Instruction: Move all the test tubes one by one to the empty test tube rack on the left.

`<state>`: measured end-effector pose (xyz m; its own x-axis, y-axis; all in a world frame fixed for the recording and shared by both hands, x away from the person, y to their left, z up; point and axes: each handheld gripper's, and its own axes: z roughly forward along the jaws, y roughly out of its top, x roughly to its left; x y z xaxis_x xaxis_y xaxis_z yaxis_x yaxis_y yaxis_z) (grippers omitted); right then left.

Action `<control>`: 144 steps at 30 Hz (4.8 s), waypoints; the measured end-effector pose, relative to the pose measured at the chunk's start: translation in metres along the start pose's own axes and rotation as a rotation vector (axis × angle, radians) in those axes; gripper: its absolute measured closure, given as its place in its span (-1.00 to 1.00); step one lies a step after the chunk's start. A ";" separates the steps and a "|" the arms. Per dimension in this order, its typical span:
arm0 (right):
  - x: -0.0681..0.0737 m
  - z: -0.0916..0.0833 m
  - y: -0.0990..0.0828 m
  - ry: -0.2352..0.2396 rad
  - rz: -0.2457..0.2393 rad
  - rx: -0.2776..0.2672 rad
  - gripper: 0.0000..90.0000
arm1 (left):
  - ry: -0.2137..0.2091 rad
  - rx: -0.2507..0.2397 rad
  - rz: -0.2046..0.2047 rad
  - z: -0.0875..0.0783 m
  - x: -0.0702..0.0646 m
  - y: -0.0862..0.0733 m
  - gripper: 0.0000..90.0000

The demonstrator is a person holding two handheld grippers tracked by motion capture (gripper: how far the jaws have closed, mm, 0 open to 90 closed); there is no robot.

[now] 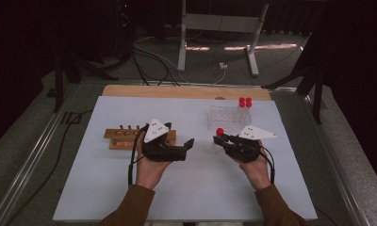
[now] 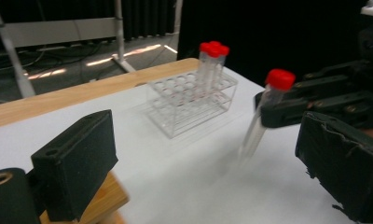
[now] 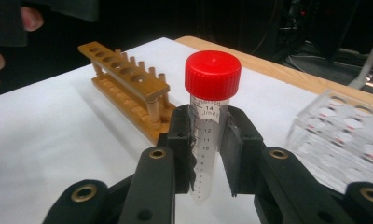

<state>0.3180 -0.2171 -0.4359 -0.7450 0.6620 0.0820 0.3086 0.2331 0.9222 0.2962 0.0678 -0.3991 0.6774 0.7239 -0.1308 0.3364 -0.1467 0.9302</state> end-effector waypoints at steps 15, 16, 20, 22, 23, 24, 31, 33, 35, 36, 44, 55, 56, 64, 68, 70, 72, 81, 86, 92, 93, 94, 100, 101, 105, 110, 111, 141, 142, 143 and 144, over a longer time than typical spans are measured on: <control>0.017 0.011 0.001 0.060 -0.026 0.036 0.64 | -0.127 0.043 0.057 0.045 -0.028 0.007 0.08; 0.017 0.011 0.001 0.063 -0.028 0.036 0.64 | -0.134 0.048 0.056 0.047 -0.029 0.006 0.14; 0.019 0.013 0.000 0.071 -0.033 0.041 0.64 | -0.138 0.065 0.058 0.052 -0.031 0.005 0.37; 0.019 0.013 0.000 0.073 -0.034 0.043 0.64 | -0.141 0.066 0.056 0.053 -0.031 0.005 0.46; 0.019 0.014 0.000 0.072 -0.033 0.044 0.64 | -0.151 0.068 0.052 0.054 -0.031 0.005 0.52; 0.019 0.014 0.000 0.072 -0.033 0.044 0.64 | -0.151 0.068 0.052 0.054 -0.031 0.005 0.55; 0.018 0.013 0.000 0.085 -0.024 0.032 0.47 | -0.127 0.054 0.061 0.053 -0.031 0.006 0.58; 0.017 0.013 0.000 0.088 -0.025 0.031 0.36 | -0.124 0.050 0.058 0.052 -0.030 0.007 0.58; 0.016 0.013 0.000 0.089 -0.016 0.024 -0.05 | -0.113 0.045 0.058 0.051 -0.029 0.008 0.58; 0.015 0.012 0.000 0.083 -0.013 0.019 -0.21 | -0.106 0.039 0.054 0.050 -0.027 0.009 0.58; 0.008 0.006 0.000 0.041 0.035 -0.022 -0.72 | -0.076 0.010 0.039 0.041 -0.015 0.013 0.58; 0.002 0.001 0.000 0.047 0.055 -0.040 -1.00 | -0.027 -0.017 0.047 0.025 0.009 0.022 0.58; 0.002 0.000 0.000 0.047 0.056 -0.041 -1.00 | -0.027 -0.017 0.047 0.025 0.009 0.022 0.58; -0.003 -0.003 0.000 0.018 0.076 -0.049 -0.97 | 0.028 -0.046 0.050 0.010 0.027 0.028 0.58; -0.005 -0.006 0.000 0.016 0.081 -0.061 -0.97 | 0.061 -0.058 0.040 0.005 0.035 0.029 0.58; -0.005 -0.006 0.000 0.014 0.085 -0.064 -0.98 | 0.078 -0.064 0.038 0.003 0.040 0.029 0.58; -0.007 -0.008 0.001 0.011 0.092 -0.074 -0.98 | 0.100 -0.069 0.034 0.000 0.044 0.028 0.57; -0.010 -0.010 0.000 0.003 0.100 -0.081 -0.98 | 0.159 -0.059 0.030 -0.006 0.058 0.024 0.57; -0.011 -0.011 0.000 0.011 0.105 -0.087 -0.98 | 0.175 -0.044 0.023 -0.007 0.063 0.018 0.57; -0.010 -0.011 0.000 0.016 0.106 -0.086 -0.98 | 0.189 -0.023 0.009 -0.006 0.070 0.008 0.57; -0.010 -0.011 0.000 0.017 0.105 -0.088 -0.98 | 0.192 -0.017 0.004 -0.005 0.070 0.004 0.57; -0.010 -0.011 0.000 0.017 0.105 -0.088 -0.98 | 0.194 -0.013 0.002 -0.005 0.071 0.003 0.57; -0.010 -0.011 0.001 0.019 0.102 -0.087 -0.98 | 0.196 0.015 -0.016 0.000 0.075 -0.011 0.57; -0.010 -0.011 0.000 0.020 0.102 -0.087 -0.98 | 0.197 0.021 -0.016 0.001 0.075 -0.014 0.57; -0.010 -0.011 0.000 0.021 0.101 -0.086 -0.98 | 0.199 0.035 -0.021 0.004 0.076 -0.020 0.57; -0.010 -0.012 0.001 0.022 0.102 -0.088 -0.98 | 0.199 0.051 -0.029 0.007 0.077 -0.028 0.56; -0.010 -0.012 0.001 0.021 0.101 -0.087 -0.98 | 0.199 0.053 -0.031 0.008 0.077 -0.029 0.56; -0.012 -0.013 0.000 0.012 0.108 -0.089 -0.98 | 0.201 -0.053 -0.152 -0.046 0.082 -0.044 -0.62; -0.012 -0.013 0.000 0.012 0.109 -0.088 -0.98 | 0.209 -0.059 -0.151 -0.050 0.082 -0.045 -0.63; -0.013 -0.012 0.000 0.011 0.107 -0.088 -0.98 | 0.215 -0.064 -0.149 -0.054 0.082 -0.046 -0.63; -0.013 -0.012 0.000 0.010 0.107 -0.086 -0.98 | 0.215 -0.069 -0.147 -0.057 0.083 -0.047 -0.68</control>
<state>0.3204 -0.2343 -0.4323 -0.7164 0.6728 0.1847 0.3347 0.0991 0.9371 0.2988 0.1733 -0.4343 0.4671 0.8619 -0.1975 0.3706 0.0119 0.9287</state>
